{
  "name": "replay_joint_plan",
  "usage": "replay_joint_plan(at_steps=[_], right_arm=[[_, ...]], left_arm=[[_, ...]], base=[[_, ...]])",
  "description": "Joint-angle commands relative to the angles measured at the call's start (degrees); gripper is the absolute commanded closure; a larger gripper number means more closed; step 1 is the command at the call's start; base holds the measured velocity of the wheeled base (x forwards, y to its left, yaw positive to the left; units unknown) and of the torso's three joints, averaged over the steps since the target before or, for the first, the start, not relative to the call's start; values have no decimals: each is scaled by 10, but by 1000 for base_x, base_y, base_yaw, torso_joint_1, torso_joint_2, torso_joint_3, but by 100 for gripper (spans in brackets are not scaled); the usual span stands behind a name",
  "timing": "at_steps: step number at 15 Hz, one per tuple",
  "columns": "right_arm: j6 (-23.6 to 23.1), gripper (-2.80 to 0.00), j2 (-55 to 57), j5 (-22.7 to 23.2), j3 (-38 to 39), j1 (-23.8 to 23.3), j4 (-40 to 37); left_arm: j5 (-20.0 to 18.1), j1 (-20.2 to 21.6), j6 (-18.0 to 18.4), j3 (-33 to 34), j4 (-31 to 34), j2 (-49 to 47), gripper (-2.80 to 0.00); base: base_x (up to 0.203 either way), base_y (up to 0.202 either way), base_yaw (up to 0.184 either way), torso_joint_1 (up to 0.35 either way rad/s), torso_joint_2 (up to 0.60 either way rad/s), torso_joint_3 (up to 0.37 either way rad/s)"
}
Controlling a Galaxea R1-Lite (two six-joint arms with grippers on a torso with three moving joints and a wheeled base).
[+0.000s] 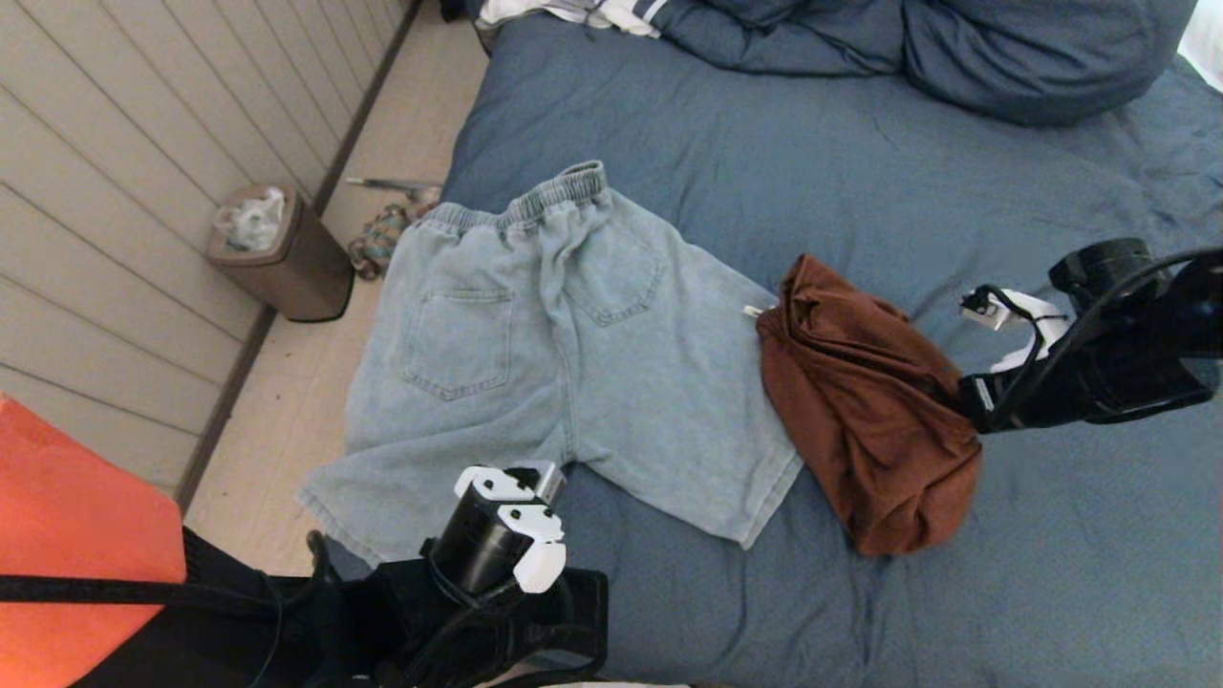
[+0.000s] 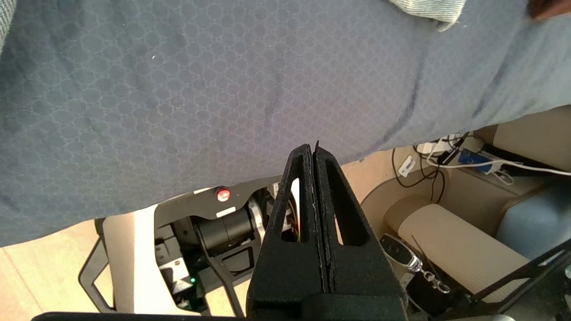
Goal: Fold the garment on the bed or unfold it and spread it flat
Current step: Fold the brown shorts
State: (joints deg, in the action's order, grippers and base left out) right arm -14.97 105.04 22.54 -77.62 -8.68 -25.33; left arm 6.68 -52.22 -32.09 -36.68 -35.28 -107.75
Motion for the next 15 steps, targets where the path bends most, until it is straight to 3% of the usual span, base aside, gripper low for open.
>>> replay_joint_plan(at_steps=[1, 7, 10, 13, 15], right_arm=[[14, 0, -25, 2, 6, 45, -2], [121, 0, -26, 4, -33, 224, 3], [146, 0, -10, 4, -68, 296, 3], [179, 0, -20, 4, -104, 306, 3], [187, 0, -49, 3, -116, 277, 3]], left_arm=[[1, 0, -2, 1, -2, 6, 0], [2, 0, -1, 1, -2, 9, 0], [3, 1, -1, 1, -2, 8, 0], [3, 1, -2, 0, -2, 8, 0], [3, 1, -3, 0, -3, 5, 0]], base=[[0, 0, 0, 0, 0, 0], [0, 0, 0, 0, 0, 0], [0, 0, 0, 0, 0, 0], [0, 0, 0, 0, 0, 0], [0, 0, 0, 0, 0, 0]])
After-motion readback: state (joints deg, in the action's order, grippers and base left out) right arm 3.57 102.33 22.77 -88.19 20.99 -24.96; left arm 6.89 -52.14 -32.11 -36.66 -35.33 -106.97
